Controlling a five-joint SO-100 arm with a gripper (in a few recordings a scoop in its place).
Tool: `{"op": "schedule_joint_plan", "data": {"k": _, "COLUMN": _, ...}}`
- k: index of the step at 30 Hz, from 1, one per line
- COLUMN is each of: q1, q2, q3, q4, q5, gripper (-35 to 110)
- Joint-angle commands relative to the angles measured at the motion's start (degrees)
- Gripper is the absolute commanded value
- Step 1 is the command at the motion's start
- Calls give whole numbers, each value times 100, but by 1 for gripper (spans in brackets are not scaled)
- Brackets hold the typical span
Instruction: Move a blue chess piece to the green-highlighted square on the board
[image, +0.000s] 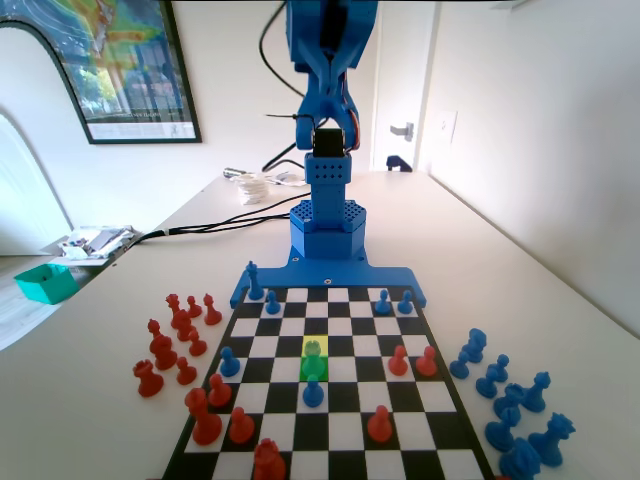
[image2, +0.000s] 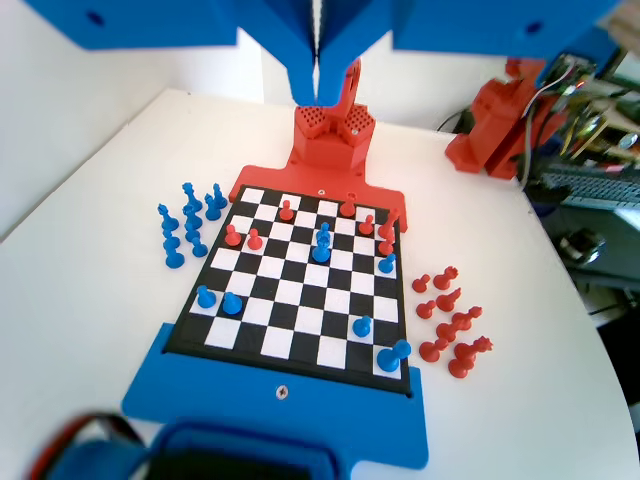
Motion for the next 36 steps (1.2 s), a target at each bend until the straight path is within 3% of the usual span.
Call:
{"op": "schedule_joint_plan", "data": {"k": 1, "q1": 132, "q2": 738, "q3": 396, "q4": -176, "q5": -35, "gripper": 1}}
{"op": "schedule_joint_plan", "data": {"k": 9, "q1": 272, "q2": 1362, "q3": 1283, "q4": -870, "q5": -26, "gripper": 1}}
{"op": "schedule_joint_plan", "data": {"k": 36, "q1": -62, "q2": 2127, "q3": 1477, "q4": -967, "q5": 35, "gripper": 1}}
